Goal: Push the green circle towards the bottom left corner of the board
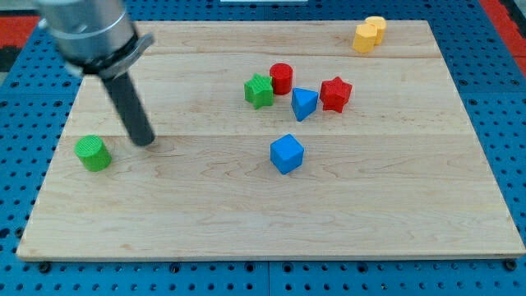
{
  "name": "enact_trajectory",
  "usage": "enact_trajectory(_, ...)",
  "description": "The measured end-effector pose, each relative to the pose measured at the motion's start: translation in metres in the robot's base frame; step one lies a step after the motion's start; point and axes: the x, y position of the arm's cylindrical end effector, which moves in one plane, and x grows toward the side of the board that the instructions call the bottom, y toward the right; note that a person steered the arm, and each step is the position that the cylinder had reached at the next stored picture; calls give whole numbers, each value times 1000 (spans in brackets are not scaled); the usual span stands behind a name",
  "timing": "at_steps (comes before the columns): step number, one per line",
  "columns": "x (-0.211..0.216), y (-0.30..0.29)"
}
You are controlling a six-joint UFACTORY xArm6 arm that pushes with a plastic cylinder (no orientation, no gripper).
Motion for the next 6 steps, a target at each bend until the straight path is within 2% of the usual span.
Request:
enact_trajectory(1, -5, -58)
enact_trajectory(3, 92, -55)
enact_trajectory(4, 95, -54)
enact_trajectory(5, 49, 2)
enact_trajectory(6, -11, 99)
